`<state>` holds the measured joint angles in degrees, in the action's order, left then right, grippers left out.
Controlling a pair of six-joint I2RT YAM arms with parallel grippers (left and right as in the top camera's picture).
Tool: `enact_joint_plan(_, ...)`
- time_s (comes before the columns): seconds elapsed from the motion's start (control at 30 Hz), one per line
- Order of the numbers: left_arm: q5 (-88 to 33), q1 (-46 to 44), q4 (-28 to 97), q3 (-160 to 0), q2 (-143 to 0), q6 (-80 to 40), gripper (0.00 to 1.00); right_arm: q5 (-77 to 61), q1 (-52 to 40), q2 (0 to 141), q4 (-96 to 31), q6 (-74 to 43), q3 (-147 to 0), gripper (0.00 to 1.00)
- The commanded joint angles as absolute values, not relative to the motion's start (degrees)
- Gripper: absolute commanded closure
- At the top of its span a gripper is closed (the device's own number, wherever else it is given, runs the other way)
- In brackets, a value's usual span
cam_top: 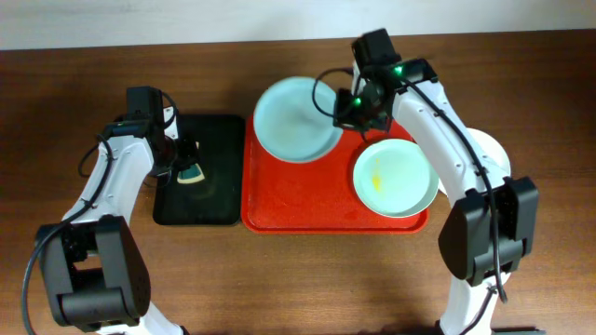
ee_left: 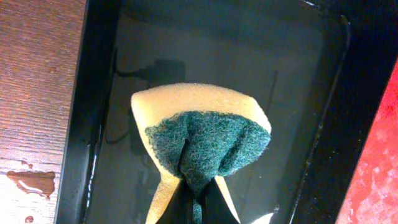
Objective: Clean dirty plates on tray and stack at the side
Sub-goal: 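Lift the white plate and tilt it over the black tray with the right gripper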
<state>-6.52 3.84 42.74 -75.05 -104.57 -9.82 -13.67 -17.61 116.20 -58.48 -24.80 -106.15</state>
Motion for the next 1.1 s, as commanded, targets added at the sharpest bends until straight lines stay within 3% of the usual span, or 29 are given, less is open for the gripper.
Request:
enact_joint_plan(0.0, -7.5, 3.9, 42.5, -74.8, -104.6, -8.6, 1.0, -13.0, -21.3, 115.9, -54.8, -24.5, -107.9, 0.96)
enact_joint_plan(0.4, -7.5, 3.9, 42.9, -74.8, -104.6, -8.7, 1.0, 0.3, -32.8, 120.4, -38.8, -24.5, -107.9, 0.96)
enact_joint_plan(1.07, -7.6, 3.9, 43.1, -74.8, -104.6, -8.7, 1.0, 5.4, -36.0, 129.0, -20.4, -20.4, -107.9, 0.96)
